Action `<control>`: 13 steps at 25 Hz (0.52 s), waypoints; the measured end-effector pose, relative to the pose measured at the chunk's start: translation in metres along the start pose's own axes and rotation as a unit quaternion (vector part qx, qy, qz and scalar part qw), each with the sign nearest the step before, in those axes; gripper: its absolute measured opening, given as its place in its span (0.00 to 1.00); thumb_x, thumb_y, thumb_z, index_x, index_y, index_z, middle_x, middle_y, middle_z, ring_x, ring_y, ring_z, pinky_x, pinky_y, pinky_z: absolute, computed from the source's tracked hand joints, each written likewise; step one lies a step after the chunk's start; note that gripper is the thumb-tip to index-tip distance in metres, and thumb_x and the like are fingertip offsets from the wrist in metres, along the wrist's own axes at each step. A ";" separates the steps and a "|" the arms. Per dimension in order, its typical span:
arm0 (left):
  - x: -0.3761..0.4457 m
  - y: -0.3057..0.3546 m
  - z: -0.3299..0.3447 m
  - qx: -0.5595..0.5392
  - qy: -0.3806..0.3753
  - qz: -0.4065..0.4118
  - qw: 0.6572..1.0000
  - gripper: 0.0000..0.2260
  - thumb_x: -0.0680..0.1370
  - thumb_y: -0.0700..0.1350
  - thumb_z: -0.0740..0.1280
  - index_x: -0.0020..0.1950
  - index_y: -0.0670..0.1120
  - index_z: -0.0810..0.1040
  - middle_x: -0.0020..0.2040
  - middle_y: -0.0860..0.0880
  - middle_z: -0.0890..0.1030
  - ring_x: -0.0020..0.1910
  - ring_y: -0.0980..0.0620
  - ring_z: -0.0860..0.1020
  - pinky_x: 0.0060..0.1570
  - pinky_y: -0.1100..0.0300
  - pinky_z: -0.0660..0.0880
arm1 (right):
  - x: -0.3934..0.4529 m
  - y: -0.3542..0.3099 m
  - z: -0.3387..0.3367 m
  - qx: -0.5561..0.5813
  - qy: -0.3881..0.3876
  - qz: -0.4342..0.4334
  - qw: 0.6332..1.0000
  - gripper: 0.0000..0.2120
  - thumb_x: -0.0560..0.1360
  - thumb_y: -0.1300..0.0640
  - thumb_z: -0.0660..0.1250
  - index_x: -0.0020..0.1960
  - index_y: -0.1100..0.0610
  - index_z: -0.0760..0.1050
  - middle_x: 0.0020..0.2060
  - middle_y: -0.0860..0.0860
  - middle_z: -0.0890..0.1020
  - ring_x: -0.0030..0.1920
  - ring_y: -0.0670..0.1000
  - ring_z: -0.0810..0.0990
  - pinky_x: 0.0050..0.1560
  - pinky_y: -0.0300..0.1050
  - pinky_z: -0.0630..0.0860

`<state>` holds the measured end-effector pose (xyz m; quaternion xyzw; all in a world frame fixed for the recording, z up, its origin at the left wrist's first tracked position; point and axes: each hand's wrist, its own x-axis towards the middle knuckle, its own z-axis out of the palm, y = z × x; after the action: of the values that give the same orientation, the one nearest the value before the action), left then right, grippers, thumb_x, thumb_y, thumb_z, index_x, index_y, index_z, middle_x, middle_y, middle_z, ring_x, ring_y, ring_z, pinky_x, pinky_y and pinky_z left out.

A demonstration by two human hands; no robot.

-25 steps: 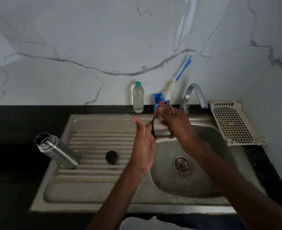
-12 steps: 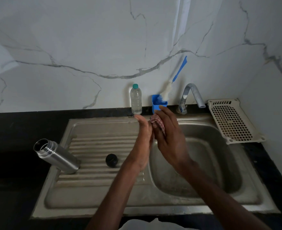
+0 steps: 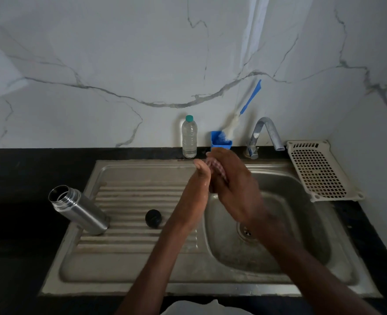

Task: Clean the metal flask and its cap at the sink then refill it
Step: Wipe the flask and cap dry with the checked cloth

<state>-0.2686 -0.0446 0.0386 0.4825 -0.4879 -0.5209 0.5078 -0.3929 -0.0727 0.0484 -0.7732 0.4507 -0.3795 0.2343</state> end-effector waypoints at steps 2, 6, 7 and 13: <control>0.007 0.001 -0.004 0.025 0.005 -0.012 1.000 0.47 0.73 0.80 0.40 0.72 0.49 0.76 0.71 0.50 0.80 0.72 0.53 0.76 0.72 0.60 0.71 | 0.022 -0.006 -0.022 0.018 -0.031 0.102 0.994 0.14 0.84 0.47 0.60 0.47 0.50 0.80 0.38 0.43 0.84 0.40 0.38 0.81 0.46 0.47 0.77; -0.002 0.003 -0.010 -0.059 -0.018 -0.013 0.998 0.54 0.68 0.83 0.45 0.80 0.46 0.69 0.77 0.46 0.75 0.77 0.51 0.71 0.80 0.49 0.63 | 0.007 -0.024 -0.019 -0.143 -0.027 -0.112 0.983 0.12 0.83 0.53 0.63 0.63 0.54 0.79 0.57 0.48 0.83 0.58 0.47 0.80 0.65 0.44 0.75; -0.006 0.003 -0.009 -0.083 -0.025 -0.007 0.996 0.54 0.69 0.83 0.46 0.80 0.46 0.68 0.77 0.47 0.75 0.77 0.51 0.71 0.80 0.48 0.63 | 0.004 -0.023 -0.015 -0.124 -0.017 -0.121 0.985 0.12 0.82 0.54 0.64 0.64 0.54 0.79 0.57 0.48 0.83 0.59 0.46 0.80 0.65 0.40 0.74; -0.012 0.006 0.014 -0.264 0.014 -0.013 0.964 0.47 0.79 0.72 0.36 0.78 0.38 0.69 0.74 0.39 0.76 0.77 0.43 0.71 0.78 0.50 0.65 | 0.036 -0.012 -0.021 0.426 -0.037 0.408 0.807 0.17 0.83 0.45 0.62 0.55 0.56 0.83 0.44 0.54 0.87 0.44 0.54 0.85 0.43 0.48 0.81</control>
<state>-0.2816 -0.0324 0.0452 0.3449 -0.3194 -0.6310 0.6171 -0.3927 -0.0986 0.0829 -0.3538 0.5085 -0.3743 0.6900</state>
